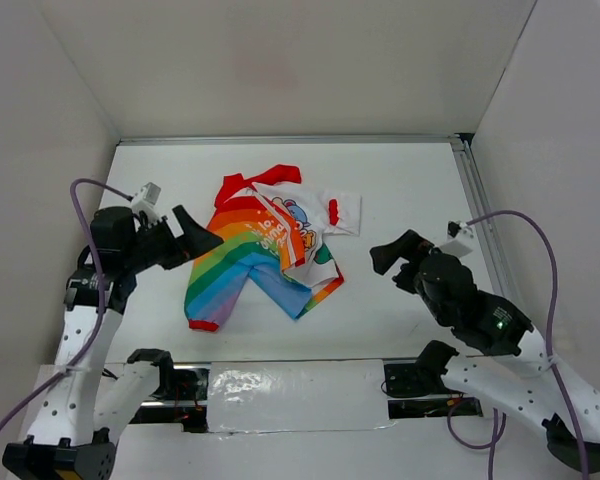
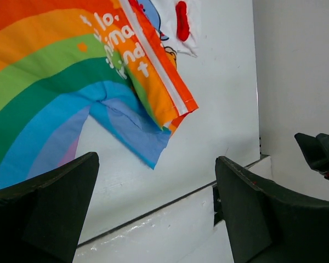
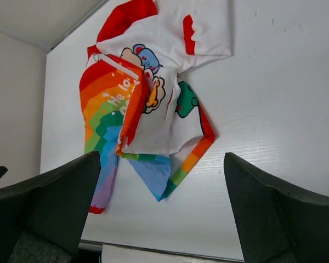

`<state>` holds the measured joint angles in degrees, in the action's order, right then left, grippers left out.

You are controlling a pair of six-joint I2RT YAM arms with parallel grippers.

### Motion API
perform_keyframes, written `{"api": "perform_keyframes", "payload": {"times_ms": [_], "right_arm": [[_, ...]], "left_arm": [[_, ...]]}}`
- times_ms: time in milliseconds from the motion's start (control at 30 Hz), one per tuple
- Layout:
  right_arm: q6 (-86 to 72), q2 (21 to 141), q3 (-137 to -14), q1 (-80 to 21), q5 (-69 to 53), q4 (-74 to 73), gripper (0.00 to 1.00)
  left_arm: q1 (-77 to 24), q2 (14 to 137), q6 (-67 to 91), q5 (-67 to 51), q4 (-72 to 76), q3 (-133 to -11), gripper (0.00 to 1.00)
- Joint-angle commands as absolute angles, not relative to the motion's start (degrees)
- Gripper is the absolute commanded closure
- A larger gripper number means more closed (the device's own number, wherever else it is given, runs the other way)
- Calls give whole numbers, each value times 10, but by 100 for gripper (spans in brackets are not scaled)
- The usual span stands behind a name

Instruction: Zip up the jacket

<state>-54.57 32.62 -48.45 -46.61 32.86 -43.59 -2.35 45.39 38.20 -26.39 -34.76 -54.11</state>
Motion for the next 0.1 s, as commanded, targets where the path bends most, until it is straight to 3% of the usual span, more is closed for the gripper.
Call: {"api": "perform_keyframes", "payload": {"times_ms": [0, 67], "right_arm": [[-532, 307, -467, -463, 331, -403, 0], [-536, 304, -468, -464, 319, -403, 0]], "left_arm": [[-24, 439, 402, -256, -381, -548, 1], [-24, 430, 401, -265, -381, -543, 1]]}}
